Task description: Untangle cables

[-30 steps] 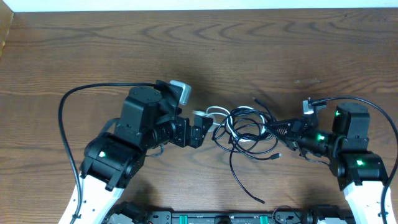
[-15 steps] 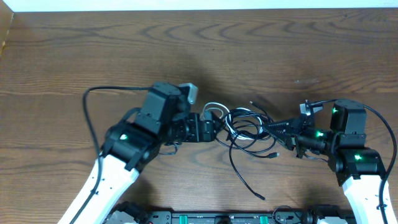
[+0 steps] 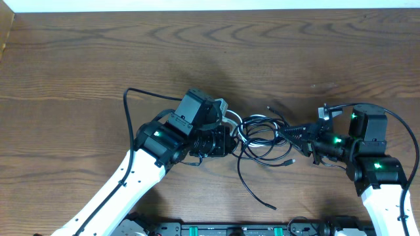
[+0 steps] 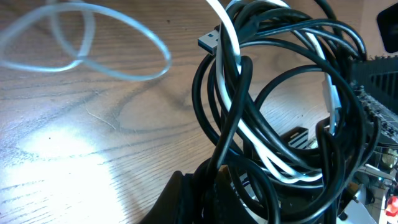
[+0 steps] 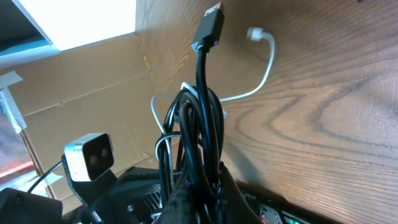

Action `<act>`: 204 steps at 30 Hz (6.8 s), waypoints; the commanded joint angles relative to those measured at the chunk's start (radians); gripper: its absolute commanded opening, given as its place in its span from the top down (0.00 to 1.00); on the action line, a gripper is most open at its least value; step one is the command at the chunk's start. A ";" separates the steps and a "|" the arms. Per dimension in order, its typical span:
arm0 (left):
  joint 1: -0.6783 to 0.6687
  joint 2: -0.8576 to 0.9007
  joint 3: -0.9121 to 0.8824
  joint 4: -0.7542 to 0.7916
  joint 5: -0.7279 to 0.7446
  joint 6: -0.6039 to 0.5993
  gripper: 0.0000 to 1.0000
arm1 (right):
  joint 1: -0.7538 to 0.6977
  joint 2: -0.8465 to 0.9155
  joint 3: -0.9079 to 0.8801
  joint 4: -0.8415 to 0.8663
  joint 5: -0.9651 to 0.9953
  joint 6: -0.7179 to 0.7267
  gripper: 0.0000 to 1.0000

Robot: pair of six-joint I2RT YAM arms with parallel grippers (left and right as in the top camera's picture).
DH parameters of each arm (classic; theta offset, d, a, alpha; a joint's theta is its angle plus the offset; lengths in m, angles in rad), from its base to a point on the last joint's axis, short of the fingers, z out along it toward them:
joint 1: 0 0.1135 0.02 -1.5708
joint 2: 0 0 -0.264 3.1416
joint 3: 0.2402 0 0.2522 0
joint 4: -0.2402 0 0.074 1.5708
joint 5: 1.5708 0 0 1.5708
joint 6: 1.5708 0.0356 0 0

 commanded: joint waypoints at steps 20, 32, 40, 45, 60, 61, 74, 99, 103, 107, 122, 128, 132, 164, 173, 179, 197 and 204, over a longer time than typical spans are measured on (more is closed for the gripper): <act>0.435 -0.304 0.006 -0.196 -0.344 0.223 0.92 | -0.009 -0.003 0.011 -0.066 0.443 -0.102 0.98; 0.554 -0.356 0.006 -0.126 -0.344 0.215 0.92 | -0.009 -0.003 0.010 -0.219 0.757 -0.105 0.98; 0.560 -0.336 0.004 -0.130 -0.153 0.162 0.61 | -0.009 -0.003 0.011 -0.117 0.467 -0.245 0.99; 0.560 -0.283 0.004 -0.135 0.048 0.240 0.39 | -0.009 -0.003 0.010 0.128 0.095 -0.551 0.99; 0.559 -0.186 0.004 -0.103 0.553 0.774 0.35 | 0.000 -0.003 0.010 0.299 -0.536 -1.006 0.99; 0.555 -0.186 0.004 -0.098 0.554 0.783 0.35 | 0.002 -0.003 0.010 0.299 -0.552 -1.006 0.99; 0.319 -0.186 0.004 -0.047 0.399 0.828 0.35 | 0.072 -0.003 0.010 0.329 -0.634 -0.938 0.99; 0.202 -0.133 0.005 -0.010 0.124 0.725 0.92 | 0.142 -0.003 0.010 0.229 0.000 -0.784 0.99; 0.238 -0.188 0.005 0.004 0.124 0.723 0.92 | 0.142 -0.003 0.010 0.091 0.270 -0.743 0.99; 0.266 -0.229 0.005 0.025 0.122 0.702 0.92 | 0.142 -0.003 0.010 0.041 0.329 -0.745 0.99; 0.279 -0.266 0.005 0.031 0.051 0.673 0.92 | 0.142 -0.003 0.010 -0.058 0.704 -0.613 0.99; 0.279 -0.266 0.005 0.031 0.049 0.673 0.92 | 0.142 0.002 0.010 -0.150 1.098 -0.484 0.99; 0.279 -0.266 0.005 0.031 0.048 0.673 0.92 | 0.142 0.010 0.010 -0.205 1.183 -0.403 0.99; 0.275 -0.132 0.003 -0.003 0.248 0.676 0.24 | 0.142 0.030 0.010 0.527 -0.385 -0.823 0.99; 0.275 -0.095 0.003 0.002 0.321 0.731 0.23 | 0.142 0.030 0.010 0.651 -0.633 -0.823 0.99; 0.267 -0.064 0.003 0.038 0.383 0.731 0.23 | 0.145 0.031 0.010 0.659 -0.639 -0.796 0.99; 0.225 -0.061 0.002 0.249 0.326 0.661 0.42 | 0.267 0.031 0.010 0.657 -0.639 -0.631 0.99; 0.208 -0.061 0.002 0.260 0.222 0.614 0.66 | 0.290 0.031 0.010 0.657 -0.639 -0.558 0.99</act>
